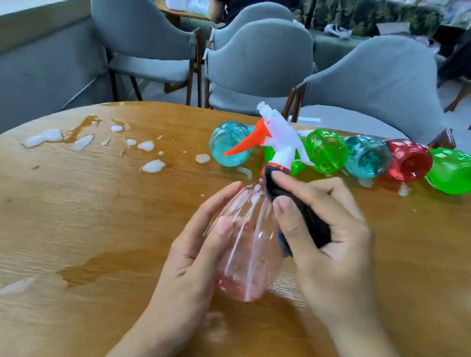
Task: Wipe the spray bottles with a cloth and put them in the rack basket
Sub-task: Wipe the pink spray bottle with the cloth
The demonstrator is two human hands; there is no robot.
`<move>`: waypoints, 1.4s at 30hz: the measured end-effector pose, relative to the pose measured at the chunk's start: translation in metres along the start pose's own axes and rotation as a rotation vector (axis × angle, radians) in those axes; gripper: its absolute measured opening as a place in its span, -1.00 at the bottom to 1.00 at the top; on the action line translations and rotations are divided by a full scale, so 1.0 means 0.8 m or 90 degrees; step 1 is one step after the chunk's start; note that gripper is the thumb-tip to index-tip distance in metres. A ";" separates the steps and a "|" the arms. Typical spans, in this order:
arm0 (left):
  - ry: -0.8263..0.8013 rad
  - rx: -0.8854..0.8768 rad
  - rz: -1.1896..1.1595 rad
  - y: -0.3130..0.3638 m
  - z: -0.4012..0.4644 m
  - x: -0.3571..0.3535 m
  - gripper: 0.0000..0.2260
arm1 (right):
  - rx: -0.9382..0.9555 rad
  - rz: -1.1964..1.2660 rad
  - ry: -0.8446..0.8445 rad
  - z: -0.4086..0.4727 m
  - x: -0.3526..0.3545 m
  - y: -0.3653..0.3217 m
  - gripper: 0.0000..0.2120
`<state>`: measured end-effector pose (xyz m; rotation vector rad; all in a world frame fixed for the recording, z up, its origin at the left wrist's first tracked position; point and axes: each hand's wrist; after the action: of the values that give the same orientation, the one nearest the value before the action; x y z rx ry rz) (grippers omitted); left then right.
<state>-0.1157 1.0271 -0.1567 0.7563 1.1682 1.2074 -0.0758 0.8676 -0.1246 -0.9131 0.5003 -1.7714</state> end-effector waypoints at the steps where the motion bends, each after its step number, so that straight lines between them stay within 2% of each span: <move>1: 0.009 -0.004 -0.007 0.000 0.000 0.000 -0.58 | 0.019 -0.039 -0.008 -0.002 -0.003 0.004 -0.76; 5: 0.071 0.005 -0.057 0.000 0.005 0.009 -0.56 | 0.116 -0.077 -0.048 -0.017 -0.013 0.003 -0.77; 8: 0.101 0.017 -0.069 0.001 0.009 0.015 -0.57 | 0.169 -0.078 -0.139 -0.023 -0.013 -0.001 -0.81; 11: 0.132 0.010 -0.073 0.001 0.012 0.019 -0.58 | 0.131 -0.059 -0.249 -0.016 0.006 -0.004 -0.89; 13: 0.131 0.002 -0.056 0.002 0.013 0.017 -0.59 | 0.088 -0.122 -0.260 -0.010 0.023 -0.003 -0.89; 15: 0.114 -0.004 -0.036 0.002 0.010 0.012 -0.63 | 0.073 -0.214 -0.242 -0.005 0.031 -0.004 -0.90; 17: 0.081 -0.001 -0.013 0.003 0.006 0.005 -0.58 | 0.050 -0.213 -0.216 -0.004 0.029 -0.006 -0.82; 20: 0.068 -0.008 -0.013 0.003 0.005 0.004 -0.59 | -0.054 0.033 -0.171 -0.009 0.013 -0.011 -0.61; 24: 0.104 -0.011 -0.025 0.003 0.013 0.014 -0.54 | -0.167 0.344 -0.127 -0.018 -0.006 -0.015 -0.63; 26: 0.114 -0.010 -0.045 0.003 0.015 0.016 -0.55 | -0.235 0.431 -0.083 -0.019 -0.013 -0.018 -0.58; 29: 0.120 -0.017 -0.058 0.003 0.013 0.015 -0.56 | -0.286 0.473 -0.020 -0.019 -0.019 -0.020 -0.49; 33: 0.123 -0.017 -0.051 0.007 0.010 0.014 -0.55 | -0.309 0.557 -0.013 -0.018 -0.018 -0.022 -0.47; 36: 0.130 -0.024 -0.044 0.010 0.009 0.010 -0.62 | -0.338 0.536 -0.001 -0.014 -0.014 -0.020 -0.49; 38: 0.134 -0.025 -0.044 0.011 0.009 0.009 -0.60 | -0.343 0.505 0.014 -0.008 -0.008 -0.018 -0.40; 42: 0.142 -0.026 -0.053 0.013 0.008 0.007 -0.60 | -0.365 0.473 0.078 0.007 0.010 -0.019 -0.59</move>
<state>-0.1126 1.0359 -0.1471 0.5474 1.3398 1.2649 -0.0820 0.8665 -0.1072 -0.8394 1.2848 -1.0097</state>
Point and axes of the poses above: each hand's wrist, its own z-axis towards the middle knuckle, its own x-axis out of the back of the hand, y = z × x, and after that the axes turned 8 degrees about -z, right-handed
